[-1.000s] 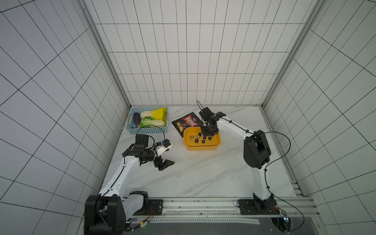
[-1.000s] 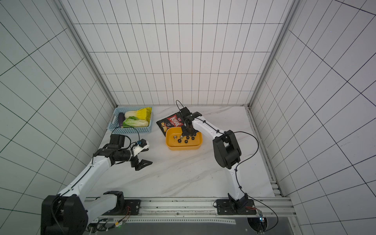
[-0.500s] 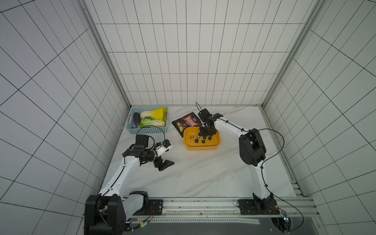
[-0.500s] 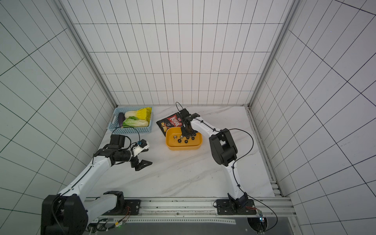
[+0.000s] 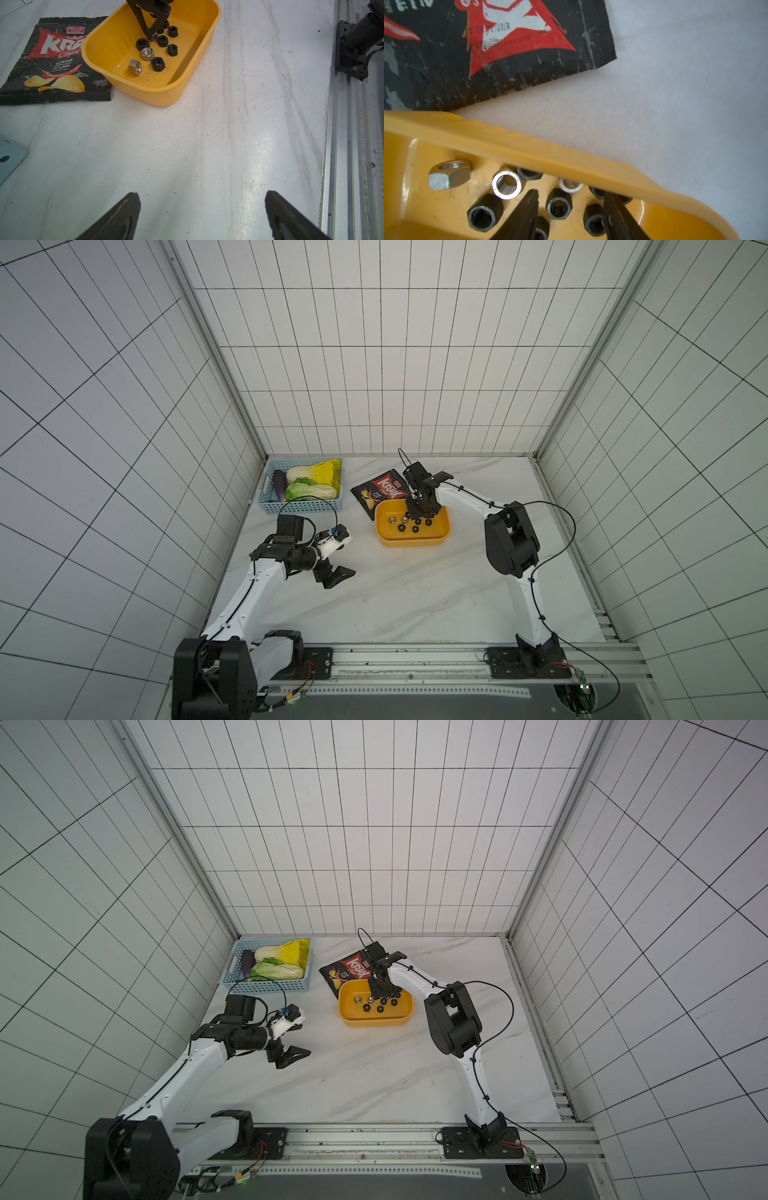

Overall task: Put the nuts on the desktop into the storage box
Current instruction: Place the nut in the storage box, then reset both arms

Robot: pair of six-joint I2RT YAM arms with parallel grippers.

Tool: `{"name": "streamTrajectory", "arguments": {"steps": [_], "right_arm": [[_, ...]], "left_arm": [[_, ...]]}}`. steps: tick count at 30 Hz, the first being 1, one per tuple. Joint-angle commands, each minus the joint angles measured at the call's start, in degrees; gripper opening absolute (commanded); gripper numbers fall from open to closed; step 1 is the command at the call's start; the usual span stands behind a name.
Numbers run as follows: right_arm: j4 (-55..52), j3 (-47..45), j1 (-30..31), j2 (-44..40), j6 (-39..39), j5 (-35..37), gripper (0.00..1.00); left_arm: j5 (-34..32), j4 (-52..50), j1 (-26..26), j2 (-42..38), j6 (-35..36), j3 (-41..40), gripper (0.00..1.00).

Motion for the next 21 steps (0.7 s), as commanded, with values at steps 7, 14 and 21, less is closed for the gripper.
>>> {"name": "streamTrajectory", "arguments": {"steps": [7, 14, 21], "right_arm": [[0.9, -5.4, -0.1, -17.6, 1.3, 1.8, 0.66], [10.5, -21.6, -0.1, -38.8, 0.7, 10.4, 0.81], [19.9, -40.2, -0.4, -62.8, -2.3, 20.4, 0.95]], "left_arm": [[-1.9, 3.2, 1.2, -1.9, -4.1, 0.5, 0.97], [-6.3, 15.7, 2.3, -2.7, -15.0, -0.7, 0.97], [-14.1, 33.5, 2.4, -1.4, -27.8, -4.9, 0.97]]}}
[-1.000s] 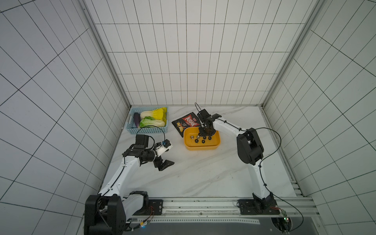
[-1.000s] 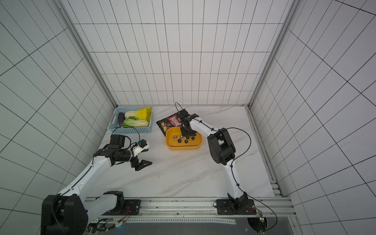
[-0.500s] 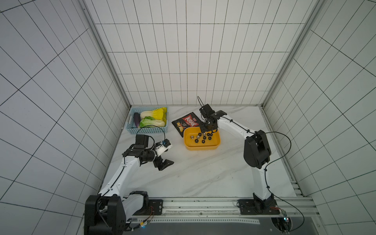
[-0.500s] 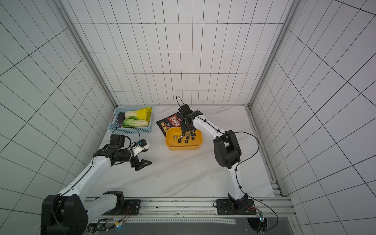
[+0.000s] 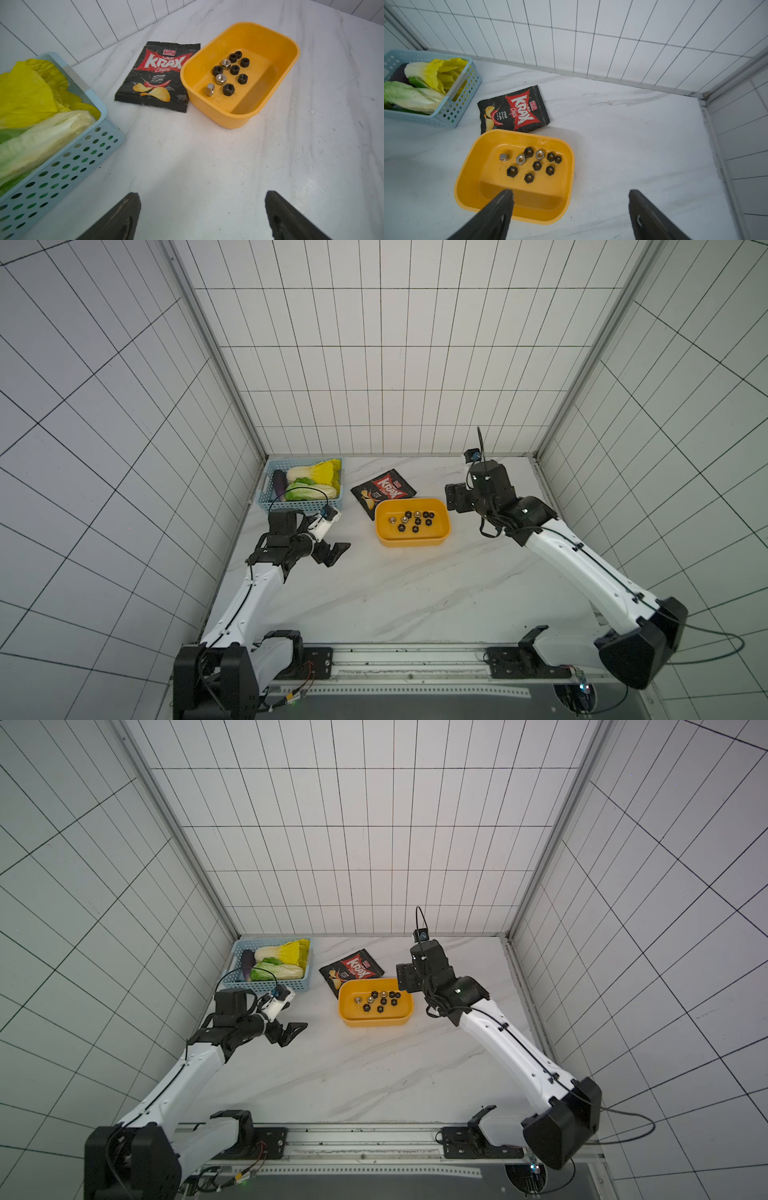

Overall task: Put the nuts on the desktop into the storage box
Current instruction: Reset both arms

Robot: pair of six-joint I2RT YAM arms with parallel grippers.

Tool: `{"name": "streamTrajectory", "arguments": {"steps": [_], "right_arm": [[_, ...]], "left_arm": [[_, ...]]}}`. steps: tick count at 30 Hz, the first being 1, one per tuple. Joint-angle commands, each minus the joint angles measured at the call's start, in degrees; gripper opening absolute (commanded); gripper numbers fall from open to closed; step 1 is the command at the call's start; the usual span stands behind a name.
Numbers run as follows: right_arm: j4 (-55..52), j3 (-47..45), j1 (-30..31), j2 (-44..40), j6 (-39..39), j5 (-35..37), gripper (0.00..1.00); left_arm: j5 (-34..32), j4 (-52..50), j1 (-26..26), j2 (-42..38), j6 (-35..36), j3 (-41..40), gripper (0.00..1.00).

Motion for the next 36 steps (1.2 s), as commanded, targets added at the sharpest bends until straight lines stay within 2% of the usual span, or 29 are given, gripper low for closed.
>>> {"name": "streamTrajectory", "arguments": {"steps": [1, 2, 6, 8, 11, 13, 15, 18, 22, 23, 25, 26, 27, 30, 33, 35, 36], "right_arm": [[6.3, -8.0, -0.4, -9.4, -1.8, 8.9, 0.96], [7.7, -11.0, -0.4, -12.9, -2.1, 11.0, 1.00], [16.8, -25.5, -0.6, -24.7, -8.3, 15.1, 1.00], [24.9, -34.8, -0.7, -30.3, -12.9, 17.4, 0.99], [40.8, -49.4, -1.2, -37.3, -23.8, 17.1, 0.99], [48.0, -56.3, -3.0, -39.8, -25.1, 17.0, 0.99], [49.7, -60.0, -6.8, -39.7, -22.3, 15.6, 0.99], [51.6, -62.6, -14.6, -35.5, -16.2, 9.1, 0.99], [64.7, -64.7, -25.0, -20.5, -12.3, -0.8, 1.00], [67.9, -64.1, -26.3, -17.2, -13.4, -3.7, 1.00], [73.3, -62.5, -28.3, -10.0, -13.9, -6.6, 1.00], [76.5, -61.7, -29.2, -6.6, -14.3, -8.0, 1.00], [79.0, -60.8, -29.9, -3.2, -14.6, -8.9, 1.00], [83.5, -57.7, -31.9, 4.8, -15.5, -11.2, 1.00], [90.9, -56.7, -35.0, 14.1, -14.4, -14.5, 1.00], [96.9, -56.2, -36.6, 19.2, -13.3, -16.4, 1.00], [92.1, -55.1, -36.8, 17.5, -13.1, -16.1, 1.00]], "left_arm": [[-5.6, 13.7, 0.1, 1.0, -9.2, -3.1, 0.97], [-6.8, 16.7, 0.1, 1.5, -10.5, -4.2, 0.97], [-11.7, 27.3, -0.1, 3.5, -15.4, -8.0, 0.97], [-14.1, 33.8, -0.1, 4.5, -16.9, -10.7, 0.97], [-16.3, 44.2, -0.3, 6.9, -19.0, -15.2, 0.97], [-17.6, 52.0, -0.4, 9.2, -20.9, -17.6, 0.98], [-20.8, 55.3, -0.9, 9.7, -22.1, -18.4, 0.98], [-23.6, 62.4, -0.9, 12.2, -24.7, -19.5, 0.98], [-25.5, 68.4, -1.1, 18.9, -26.5, -18.5, 0.98], [-27.1, 71.7, -0.9, 21.2, -27.8, -18.2, 0.98], [-28.8, 71.0, 0.7, 23.2, -30.7, -16.9, 0.98], [-28.9, 67.4, 1.7, 23.4, -31.9, -15.4, 0.98], [-26.2, 68.3, 2.6, 25.0, -31.9, -14.8, 0.98], [-25.7, 78.3, 2.8, 29.8, -32.3, -16.3, 0.98], [-26.7, 67.4, 3.0, 26.7, -32.6, -13.8, 0.98], [-26.4, 68.1, 3.1, 27.4, -32.7, -13.0, 0.98], [-26.2, 69.3, 3.2, 27.9, -32.7, -13.4, 0.98]]}}
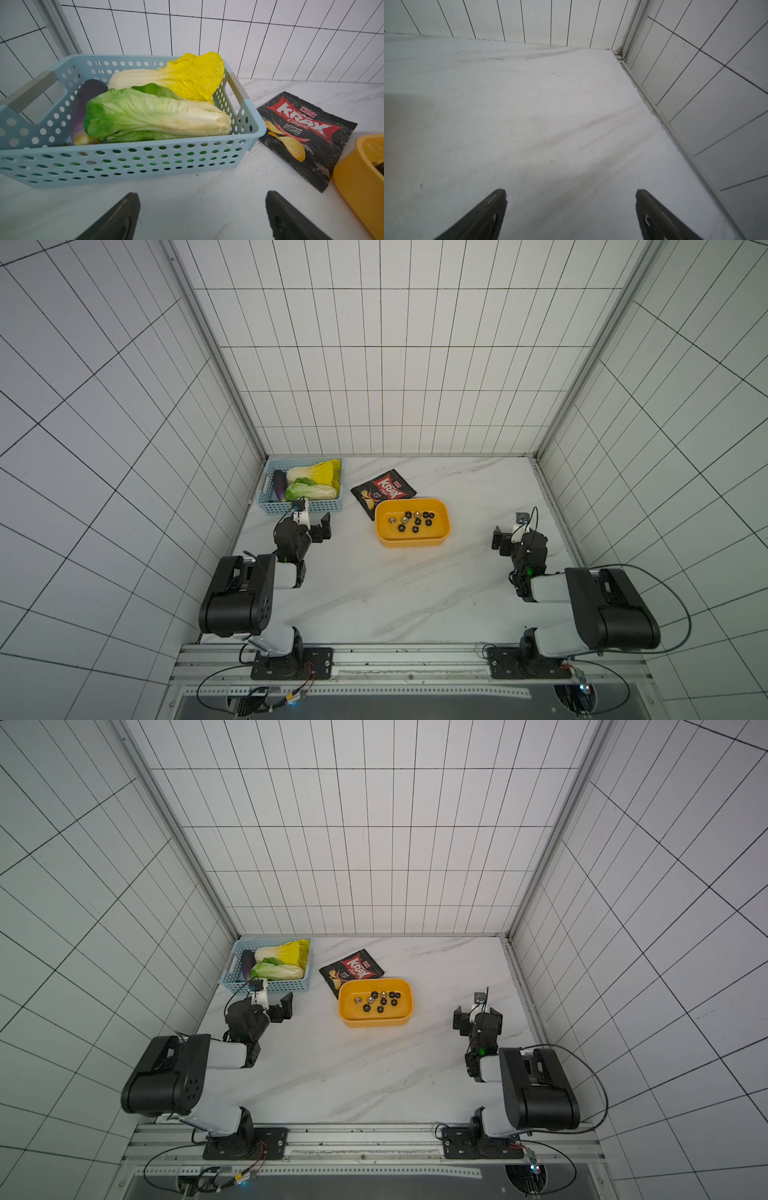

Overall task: Put the nuts on the desktop into the storage box
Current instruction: Reset both arms

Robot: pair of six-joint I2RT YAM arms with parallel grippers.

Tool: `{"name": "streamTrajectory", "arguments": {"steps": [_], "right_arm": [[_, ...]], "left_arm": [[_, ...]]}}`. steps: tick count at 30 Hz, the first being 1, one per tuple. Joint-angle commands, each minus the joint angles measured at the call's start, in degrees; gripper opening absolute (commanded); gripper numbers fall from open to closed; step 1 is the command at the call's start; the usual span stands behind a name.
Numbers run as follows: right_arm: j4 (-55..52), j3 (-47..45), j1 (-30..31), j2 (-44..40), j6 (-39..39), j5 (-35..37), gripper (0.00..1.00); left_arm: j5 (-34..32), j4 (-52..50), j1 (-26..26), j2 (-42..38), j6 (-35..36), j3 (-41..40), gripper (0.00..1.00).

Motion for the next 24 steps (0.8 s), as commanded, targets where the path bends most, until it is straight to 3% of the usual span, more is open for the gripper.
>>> {"name": "streamTrajectory", "arguments": {"steps": [1, 3, 5, 9, 24], "right_arm": [[-1.0, 3.8, -1.6, -1.2, 1.6, -3.8, 1.00], [-1.1, 6.2, -1.9, 1.4, 1.8, -4.1, 1.00], [-9.1, 8.9, -2.3, 0.3, 4.5, 0.3, 1.00], [-11.9, 10.8, -4.4, 0.6, 5.9, -2.5, 1.00], [-11.0, 10.6, -4.4, 0.8, 5.9, -2.5, 1.00]], "left_arm": [[-0.2, 0.5, 0.4, -0.2, -1.0, 1.2, 0.98], [-0.3, -2.6, 0.4, -1.3, -0.7, 1.8, 0.98], [-0.2, -1.6, 0.4, -1.0, -0.8, 1.7, 0.98], [-0.3, -2.5, 0.5, -1.1, -0.9, 2.1, 0.98], [-0.1, -3.3, 0.6, -0.9, -1.0, 2.6, 0.98]]}}
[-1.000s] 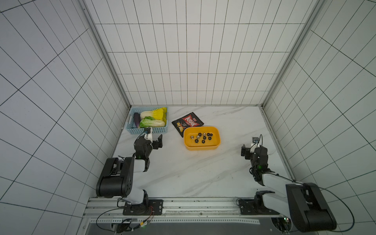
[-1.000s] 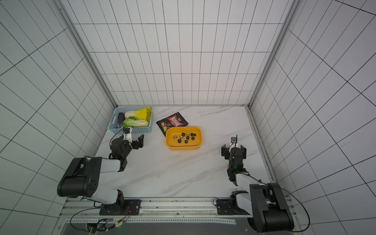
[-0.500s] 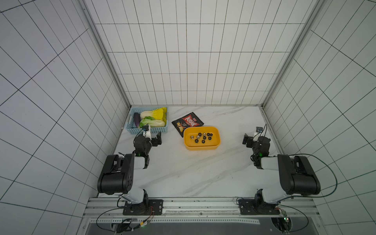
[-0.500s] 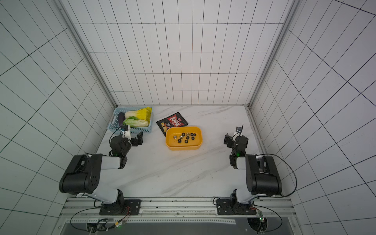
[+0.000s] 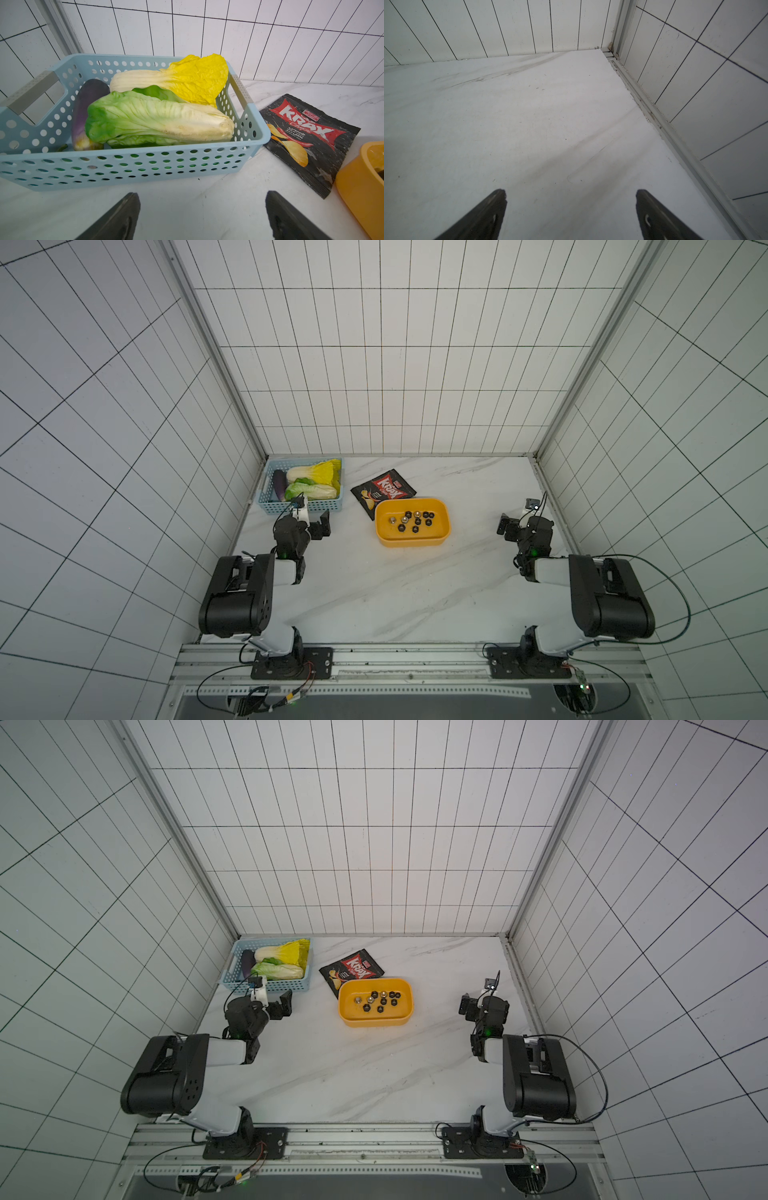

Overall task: Put the nuts on the desktop into the storage box
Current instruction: Reset both arms

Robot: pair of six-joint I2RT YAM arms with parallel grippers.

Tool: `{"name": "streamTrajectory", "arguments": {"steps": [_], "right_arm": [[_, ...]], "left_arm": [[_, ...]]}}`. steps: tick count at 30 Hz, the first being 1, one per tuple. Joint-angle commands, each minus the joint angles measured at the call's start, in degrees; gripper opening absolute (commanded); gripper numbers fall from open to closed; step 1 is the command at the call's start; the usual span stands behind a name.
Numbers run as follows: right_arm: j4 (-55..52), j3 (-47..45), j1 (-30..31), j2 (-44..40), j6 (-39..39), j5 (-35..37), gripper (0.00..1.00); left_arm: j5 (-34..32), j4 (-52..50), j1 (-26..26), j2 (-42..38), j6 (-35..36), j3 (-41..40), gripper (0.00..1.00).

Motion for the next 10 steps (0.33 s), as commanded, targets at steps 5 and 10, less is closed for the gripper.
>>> {"name": "streamTrajectory", "arguments": {"steps": [5, 10], "right_arm": [[-0.2, 0.8, -0.6, 0.0, 0.7, -0.6, 1.00], [-0.2, 0.8, -0.6, 0.0, 0.7, -0.6, 1.00]], "left_arm": [[0.0, -0.4, 0.3, -0.6, -0.5, 1.1, 0.98], [0.0, 0.2, 0.3, -0.9, -0.5, 0.8, 0.98]]}}
